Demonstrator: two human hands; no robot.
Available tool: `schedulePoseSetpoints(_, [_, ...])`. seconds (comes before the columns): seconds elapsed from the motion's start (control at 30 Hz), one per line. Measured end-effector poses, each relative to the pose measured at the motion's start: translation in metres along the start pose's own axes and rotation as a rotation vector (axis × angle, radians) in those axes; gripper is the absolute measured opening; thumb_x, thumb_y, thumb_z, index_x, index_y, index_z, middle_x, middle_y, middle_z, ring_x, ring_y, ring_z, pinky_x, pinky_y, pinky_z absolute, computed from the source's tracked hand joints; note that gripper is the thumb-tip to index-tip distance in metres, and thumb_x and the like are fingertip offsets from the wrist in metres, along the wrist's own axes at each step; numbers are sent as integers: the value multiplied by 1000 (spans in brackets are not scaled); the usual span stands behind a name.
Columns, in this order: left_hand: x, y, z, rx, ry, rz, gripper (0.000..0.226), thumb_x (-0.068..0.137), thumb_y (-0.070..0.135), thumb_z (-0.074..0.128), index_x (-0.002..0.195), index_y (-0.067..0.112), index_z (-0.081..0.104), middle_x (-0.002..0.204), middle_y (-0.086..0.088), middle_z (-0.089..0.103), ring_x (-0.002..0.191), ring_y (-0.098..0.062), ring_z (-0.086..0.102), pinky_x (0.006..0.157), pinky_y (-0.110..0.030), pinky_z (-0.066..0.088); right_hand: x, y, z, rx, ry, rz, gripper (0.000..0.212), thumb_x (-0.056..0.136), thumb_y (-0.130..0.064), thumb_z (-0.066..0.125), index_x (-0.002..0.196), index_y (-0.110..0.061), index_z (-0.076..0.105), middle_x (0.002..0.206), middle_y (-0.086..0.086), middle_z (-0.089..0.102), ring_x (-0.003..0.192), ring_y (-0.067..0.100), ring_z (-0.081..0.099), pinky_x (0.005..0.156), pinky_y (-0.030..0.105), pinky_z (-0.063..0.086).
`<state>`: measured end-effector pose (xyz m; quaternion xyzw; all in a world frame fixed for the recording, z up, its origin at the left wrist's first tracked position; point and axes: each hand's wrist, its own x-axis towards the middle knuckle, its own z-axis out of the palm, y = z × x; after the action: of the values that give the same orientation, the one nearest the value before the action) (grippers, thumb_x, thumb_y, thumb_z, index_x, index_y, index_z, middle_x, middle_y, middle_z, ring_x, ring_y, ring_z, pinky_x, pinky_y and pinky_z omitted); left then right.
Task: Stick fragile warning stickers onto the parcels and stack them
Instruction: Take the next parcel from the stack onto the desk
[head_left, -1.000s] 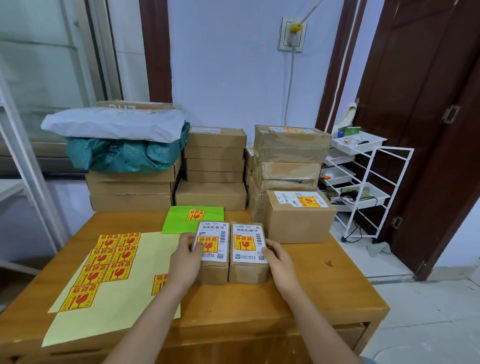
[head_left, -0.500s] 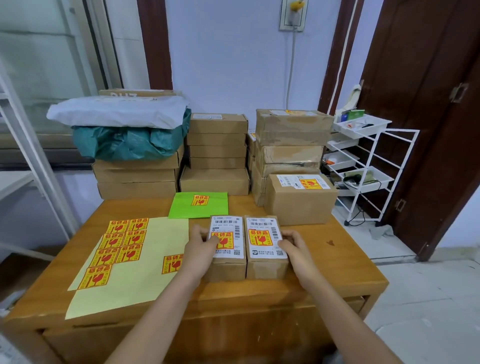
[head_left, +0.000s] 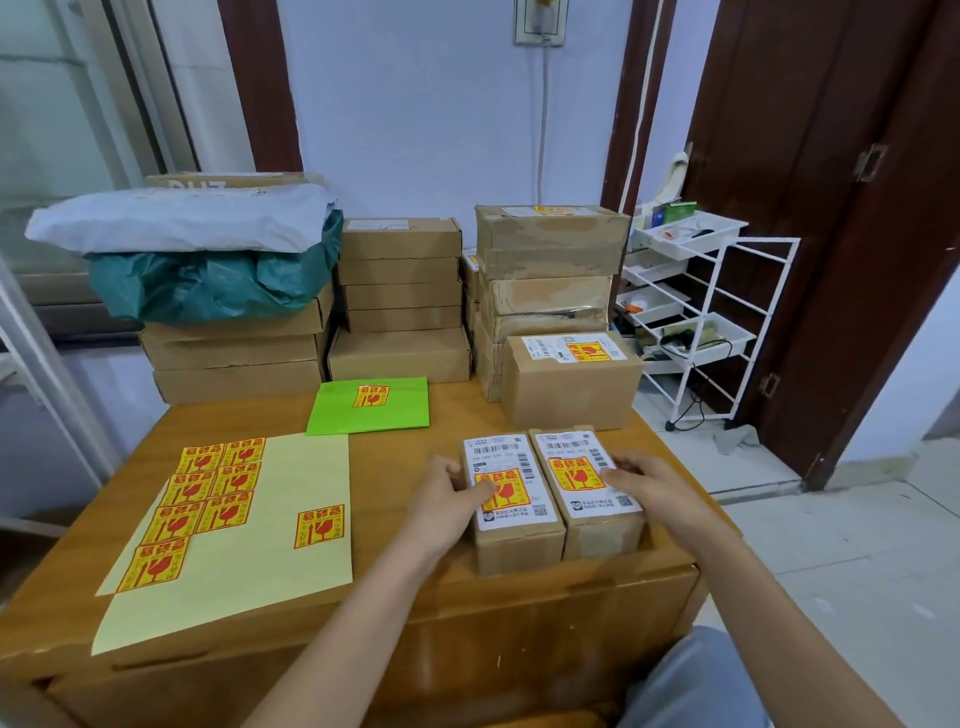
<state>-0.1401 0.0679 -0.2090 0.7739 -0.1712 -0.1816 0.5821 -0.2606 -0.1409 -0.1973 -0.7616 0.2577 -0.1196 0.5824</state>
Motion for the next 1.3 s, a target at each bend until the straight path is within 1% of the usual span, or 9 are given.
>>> schedulePoseSetpoints(0.07, [6, 2, 11, 0, -17, -14, 28, 87, 19, 67, 86, 19, 40, 94, -3, 61, 91, -22, 64, 87, -42, 51, 3, 1, -12, -31, 21, 7, 18, 94, -14, 57, 112, -14, 58, 95, -1, 68, 82, 12, 67, 66, 21, 49])
schedulePoseSetpoints(0.17, [13, 7, 25, 31, -28, -2, 26, 88, 23, 67, 88, 19, 41, 93, 2, 60, 93, -20, 62, 88, -40, 50, 8, 6, -25, -62, 52, 13, 29, 94, -14, 58, 122, -10, 60, 99, 2, 70, 85, 15, 68, 70, 24, 50])
schedulePoseSetpoints(0.37, [27, 15, 48, 34, -49, -11, 28, 89, 25, 65, 95, 12, 42, 102, -4, 61, 94, -20, 59, 83, -34, 48, 15, 6, -41, -74, 120, 26, 28, 94, -8, 56, 122, -9, 56, 93, -2, 67, 79, 12, 65, 63, 20, 48])
schedulePoseSetpoints(0.5, [32, 20, 58, 25, -63, -29, 28, 91, 26, 63, 96, 12, 40, 101, -3, 59, 89, -16, 55, 66, -24, 43, 23, 5, -49, -126, 143, 41, 36, 95, -10, 55, 130, -5, 52, 100, 3, 68, 79, 12, 65, 60, 20, 46])
schedulePoseSetpoints(0.67, [40, 23, 65, 14, -64, -50, 27, 90, 28, 63, 87, 16, 40, 105, -5, 60, 91, -17, 56, 71, -26, 42, 31, 0, -53, -209, 137, 38, 34, 97, -8, 50, 131, -4, 52, 97, 3, 64, 75, 6, 60, 56, 17, 43])
schedulePoseSetpoints(0.87, [45, 28, 70, 21, -59, -65, 24, 92, 27, 62, 91, 16, 40, 113, -6, 62, 95, -17, 57, 74, -27, 44, 43, -6, -55, -388, 118, 11, 29, 98, -8, 46, 125, -4, 56, 102, 8, 64, 87, 22, 62, 75, 33, 49])
schedulePoseSetpoints(1.1, [49, 29, 72, 5, -50, -78, 25, 91, 25, 63, 84, 18, 39, 114, -8, 62, 93, -17, 56, 67, -24, 42, 52, -12, -57, -639, 107, 16, 28, 98, -12, 46, 123, -8, 58, 113, 10, 65, 91, 22, 60, 72, 29, 44])
schedulePoseSetpoints(1.2, [51, 26, 71, 16, -54, -70, 29, 91, 28, 63, 80, 20, 38, 110, -7, 61, 91, -17, 54, 67, -24, 40, 56, -14, -52, -799, 162, -13, 37, 97, -9, 45, 133, -10, 52, 130, 13, 53, 102, 25, 57, 75, 25, 39])
schedulePoseSetpoints(1.3, [50, 24, 67, 9, -115, -56, 28, 91, 33, 62, 95, 14, 42, 107, -4, 57, 92, -16, 51, 71, -25, 40, 55, -15, -46, -857, 198, -46, 44, 94, -3, 47, 137, -11, 48, 137, 13, 43, 113, 27, 53, 86, 29, 42])
